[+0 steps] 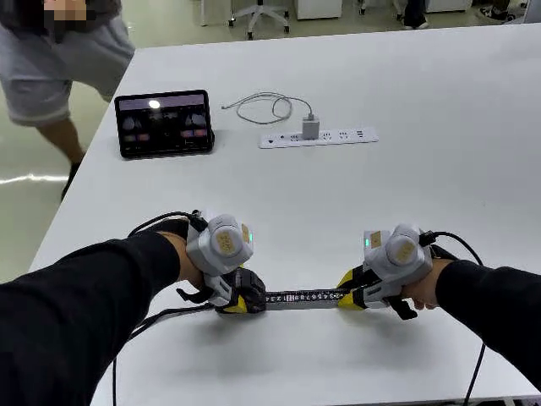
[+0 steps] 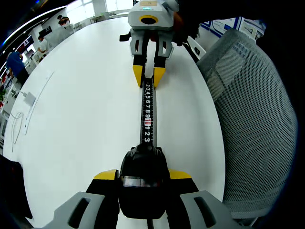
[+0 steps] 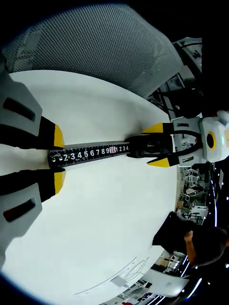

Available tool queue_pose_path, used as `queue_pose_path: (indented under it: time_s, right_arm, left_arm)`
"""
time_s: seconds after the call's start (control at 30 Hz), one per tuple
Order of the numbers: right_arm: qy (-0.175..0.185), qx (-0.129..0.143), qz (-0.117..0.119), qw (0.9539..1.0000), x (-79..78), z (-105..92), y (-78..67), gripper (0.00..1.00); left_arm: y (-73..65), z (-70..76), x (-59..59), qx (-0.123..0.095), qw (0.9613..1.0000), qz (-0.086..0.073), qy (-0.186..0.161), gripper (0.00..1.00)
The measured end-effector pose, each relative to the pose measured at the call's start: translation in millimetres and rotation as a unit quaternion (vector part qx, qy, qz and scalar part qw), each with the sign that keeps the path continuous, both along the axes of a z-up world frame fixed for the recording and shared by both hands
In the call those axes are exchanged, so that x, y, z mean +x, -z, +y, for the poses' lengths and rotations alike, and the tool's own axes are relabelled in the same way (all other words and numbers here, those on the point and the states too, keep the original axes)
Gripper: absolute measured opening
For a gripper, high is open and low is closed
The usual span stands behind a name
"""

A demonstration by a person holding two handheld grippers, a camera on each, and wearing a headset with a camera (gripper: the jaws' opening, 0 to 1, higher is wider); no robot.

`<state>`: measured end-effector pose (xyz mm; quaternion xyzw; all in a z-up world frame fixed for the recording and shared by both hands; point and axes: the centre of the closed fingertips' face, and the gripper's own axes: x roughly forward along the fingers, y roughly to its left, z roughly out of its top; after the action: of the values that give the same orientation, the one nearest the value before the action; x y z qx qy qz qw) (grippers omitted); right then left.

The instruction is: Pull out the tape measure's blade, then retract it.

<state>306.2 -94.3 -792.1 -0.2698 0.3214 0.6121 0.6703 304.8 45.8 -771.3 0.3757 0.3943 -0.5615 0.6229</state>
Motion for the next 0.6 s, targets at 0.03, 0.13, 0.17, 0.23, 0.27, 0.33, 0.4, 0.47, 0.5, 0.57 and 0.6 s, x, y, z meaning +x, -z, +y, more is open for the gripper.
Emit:
queue_pose_path:
  time_s: [0.03,0.13,0.17,0.23,0.27,0.33,0.4,0.47,0.5,0.57,0.6]
  right_arm:
    - [0.001,0.000,0.000,1.0000,-0.1,-1.0,0.2,0.10]
    - [0.002,-0.001,0.000,1.0000,0.3,-4.0,0.2,0.10]
    - [0.003,-0.001,0.000,1.0000,0.2,-4.8,0.2,0.10]
    - [0.004,-0.001,-0.001,1.0000,0.3,-7.1,0.3,0.10]
    - [0.005,-0.001,-0.001,1.0000,0.9,-8.4,0.1,0.10]
    - [0.006,0.000,0.000,1.0000,1.0,-10.1,0.5,0.10]
    - [0.008,0.000,0.000,1.0000,0.6,-11.8,0.5,0.10]
    - [0.008,0.000,0.000,1.0000,0.9,-13.0,0.8,0.10]
    - [0.008,0.000,0.000,1.0000,0.5,-13.8,0.8,0.10]
    - [0.008,0.000,0.000,1.0000,0.4,-14.8,0.6,0.10]
    - [0.009,-0.001,0.000,1.0000,0.4,-15.6,0.5,0.10]
  left_arm:
    - [0.0,0.1,0.1,0.000,1.0000,0.000,0.000,0.33]
    - [-0.1,0.1,0.1,0.000,1.0000,0.001,0.000,0.33]
    - [-0.1,0.2,0.1,0.000,1.0000,0.001,0.000,0.33]
    - [-0.1,0.3,0.2,0.000,1.0000,0.001,0.000,0.33]
    - [0.1,0.3,0.4,0.000,1.0000,0.001,0.000,0.33]
    - [0.1,0.4,0.6,0.000,1.0000,0.001,-0.001,0.33]
    - [0.2,0.5,0.5,0.000,1.0000,0.001,0.000,0.33]
    - [0.1,0.5,0.5,0.000,1.0000,0.001,-0.001,0.33]
    - [0.1,0.5,0.5,0.000,1.0000,0.001,0.000,0.33]
    - [0.0,0.5,0.5,0.000,1.0000,0.001,-0.001,0.33]
    - [0.0,0.5,0.5,0.000,1.0000,0.001,-0.001,0.33]
